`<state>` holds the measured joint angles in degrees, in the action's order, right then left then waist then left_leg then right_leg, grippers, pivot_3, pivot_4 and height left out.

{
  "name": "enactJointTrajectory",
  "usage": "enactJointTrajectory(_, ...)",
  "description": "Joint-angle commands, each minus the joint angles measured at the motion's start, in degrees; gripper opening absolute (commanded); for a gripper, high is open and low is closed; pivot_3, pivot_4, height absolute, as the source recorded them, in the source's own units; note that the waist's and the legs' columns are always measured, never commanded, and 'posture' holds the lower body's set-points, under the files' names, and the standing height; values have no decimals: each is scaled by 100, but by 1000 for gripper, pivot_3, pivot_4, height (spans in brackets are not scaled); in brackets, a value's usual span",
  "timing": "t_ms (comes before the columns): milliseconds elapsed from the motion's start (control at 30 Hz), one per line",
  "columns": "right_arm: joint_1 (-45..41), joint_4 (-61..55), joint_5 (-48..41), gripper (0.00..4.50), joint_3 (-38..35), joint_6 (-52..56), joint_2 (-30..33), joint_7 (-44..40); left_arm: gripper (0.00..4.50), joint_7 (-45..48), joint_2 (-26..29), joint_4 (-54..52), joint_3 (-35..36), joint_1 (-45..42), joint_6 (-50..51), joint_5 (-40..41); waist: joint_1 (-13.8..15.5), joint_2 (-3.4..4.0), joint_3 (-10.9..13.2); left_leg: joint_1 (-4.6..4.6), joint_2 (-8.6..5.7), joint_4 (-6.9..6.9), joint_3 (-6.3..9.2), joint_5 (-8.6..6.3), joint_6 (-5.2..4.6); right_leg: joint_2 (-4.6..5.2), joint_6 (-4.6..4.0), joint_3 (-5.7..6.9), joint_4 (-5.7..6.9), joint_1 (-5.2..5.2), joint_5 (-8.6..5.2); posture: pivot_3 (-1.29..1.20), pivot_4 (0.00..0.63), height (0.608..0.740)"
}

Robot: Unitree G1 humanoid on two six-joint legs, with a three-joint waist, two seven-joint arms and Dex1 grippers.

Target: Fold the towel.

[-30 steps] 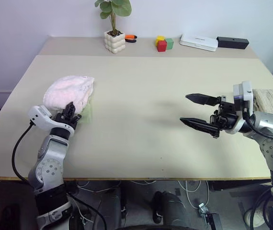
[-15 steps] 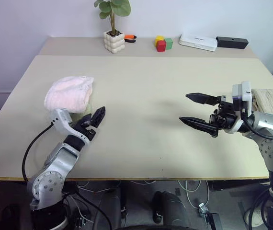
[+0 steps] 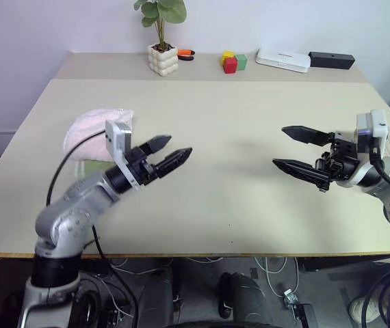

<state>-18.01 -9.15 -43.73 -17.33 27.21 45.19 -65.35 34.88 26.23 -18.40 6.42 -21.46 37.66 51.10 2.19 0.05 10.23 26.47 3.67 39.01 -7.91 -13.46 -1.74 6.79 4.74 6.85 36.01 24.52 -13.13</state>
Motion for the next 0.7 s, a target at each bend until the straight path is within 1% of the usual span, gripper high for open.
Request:
enactJointTrajectory(33, -101, -118, -60, 4500, -179, -39, 116, 8, 4404, 606, 215, 537, 31, -390, -270, -256, -5, -1, 0, 1, 0, 0, -1, 0, -3, 0, 1, 0, -3, 0, 0, 0, 150, 740)
enactJointTrajectory(67, -84, -44, -42, 4500, -217, -81, 155, -61, 4404, 608, 169, 627, -6, -476, -299, -322, -5, -1, 0, 1, 0, -1, -1, 5, -13, 0, 1, 0, -3, 0, 0, 0, 150, 740)
enactJointTrajectory(133, -20, -124, 161, 4500, -150, -177, 36, 225, 4404, 915, 216, 1161, -18, -637, -630, -636, -5, -1, 0, 1, -1, -1, -2, 7, -16, 0, 2, 0, -2, 1, 1, 0, 150, 740)
enactJointTrajectory(200, 83, -26, 198, 4500, -248, -250, 52, 208, 4404, 974, 84, 1370, -150, -737, -824, -880, 1, -1, 0, 1, -1, -1, -2, 9, -15, -1, 2, 1, 0, 2, 1, 0, 150, 740)
enactJointTrajectory(300, 291, -449, 145, 4500, -280, -141, -29, 557, 4404, 1202, -14, 1701, -180, -881, -896, -977, 14, -2, 1, 5, -2, -1, -1, 8, -16, 1, 3, 1, -2, 0, 1, 0, 150, 740)
enactJointTrajectory(433, 583, -715, 83, 4500, -356, -63, 19, 696, 4404, 1510, -9, 2063, -239, -1031, -1066, -1250, -2, -2, 1, 4, -1, 0, -1, 8, -17, 1, 3, 0, 0, 2, 2, 0, 150, 740)
enactJointTrajectory(533, 654, -726, 60, 4500, -415, -23, 117, 659, 4404, 1509, -94, 2190, -196, -1118, -1130, -1330, -4, -2, 1, 4, 0, -1, -1, 8, -17, 1, 3, 1, 0, 2, 1, 0, 150, 740)
enactJointTrajectory(700, 411, -593, 75, 4500, -290, 18, 218, 574, 4404, 1465, -237, 2124, -232, -980, -1257, -1494, -1, -2, 1, 4, 1, 0, -1, 9, -18, 1, 3, 0, -1, 2, 1, 0, 150, 740)
